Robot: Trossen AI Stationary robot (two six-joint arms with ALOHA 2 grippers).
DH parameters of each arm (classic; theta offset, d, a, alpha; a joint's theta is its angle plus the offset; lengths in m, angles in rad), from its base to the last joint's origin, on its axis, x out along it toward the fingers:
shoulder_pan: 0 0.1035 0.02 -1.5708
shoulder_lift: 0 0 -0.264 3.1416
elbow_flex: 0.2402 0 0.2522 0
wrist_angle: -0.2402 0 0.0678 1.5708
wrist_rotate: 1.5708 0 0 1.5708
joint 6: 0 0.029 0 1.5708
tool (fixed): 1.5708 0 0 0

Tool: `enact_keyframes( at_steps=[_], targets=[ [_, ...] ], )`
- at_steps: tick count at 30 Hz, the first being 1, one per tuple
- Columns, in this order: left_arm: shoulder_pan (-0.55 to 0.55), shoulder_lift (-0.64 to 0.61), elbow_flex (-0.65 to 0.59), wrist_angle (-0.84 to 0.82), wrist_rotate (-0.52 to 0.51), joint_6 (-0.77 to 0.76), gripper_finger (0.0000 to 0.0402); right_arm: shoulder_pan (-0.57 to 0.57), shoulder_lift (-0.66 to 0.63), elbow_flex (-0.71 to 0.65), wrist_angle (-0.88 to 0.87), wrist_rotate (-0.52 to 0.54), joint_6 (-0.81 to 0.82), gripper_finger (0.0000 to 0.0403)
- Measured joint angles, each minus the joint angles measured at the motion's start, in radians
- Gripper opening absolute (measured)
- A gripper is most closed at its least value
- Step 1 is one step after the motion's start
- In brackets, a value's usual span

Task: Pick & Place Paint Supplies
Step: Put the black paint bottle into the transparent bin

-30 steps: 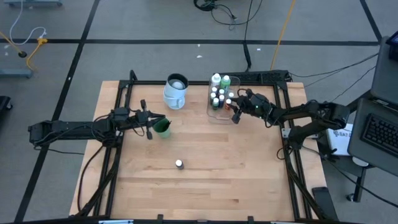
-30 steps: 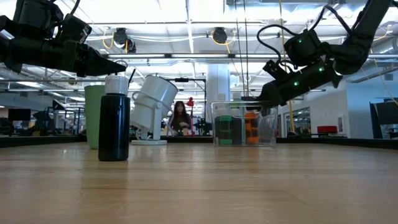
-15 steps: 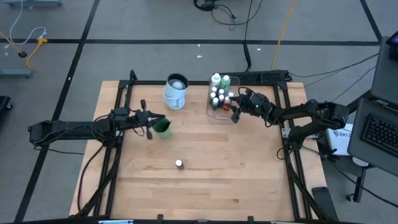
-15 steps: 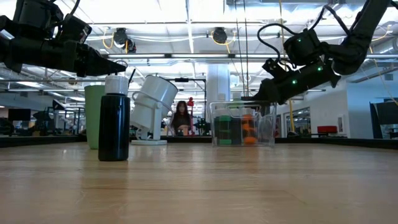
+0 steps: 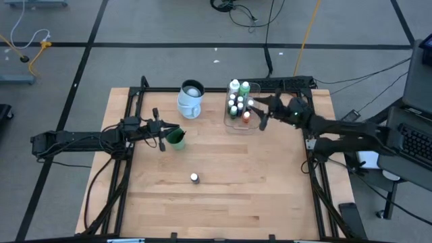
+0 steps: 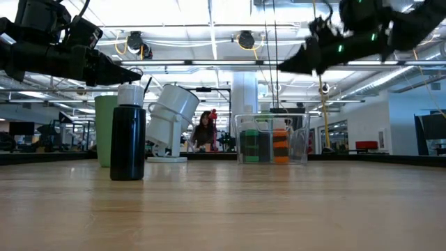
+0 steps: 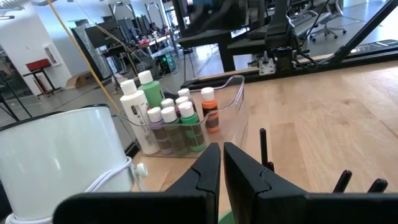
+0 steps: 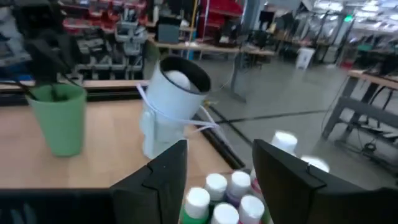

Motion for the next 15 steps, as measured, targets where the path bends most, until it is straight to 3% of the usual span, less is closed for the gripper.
enact_keyframes(
  at_steps=[6,10,15],
  targets=[
    [0.0,0.0,0.0,0.0,0.0,0.0,0.0026,0.092,-0.189,0.268,-0.615,-0.029,-0.002,0.0164],
    [0.0,0.0,0.0,0.0,0.0,-0.002,0.0026,0.163,-0.314,0.299,-0.682,-0.081,-0.045,0.0127],
    [0.0,0.0,0.0,-0.016,0.0,-0.002,0.0026,0.166,-0.537,0.222,-0.69,-0.033,-0.082,0.0033]
  ],
)
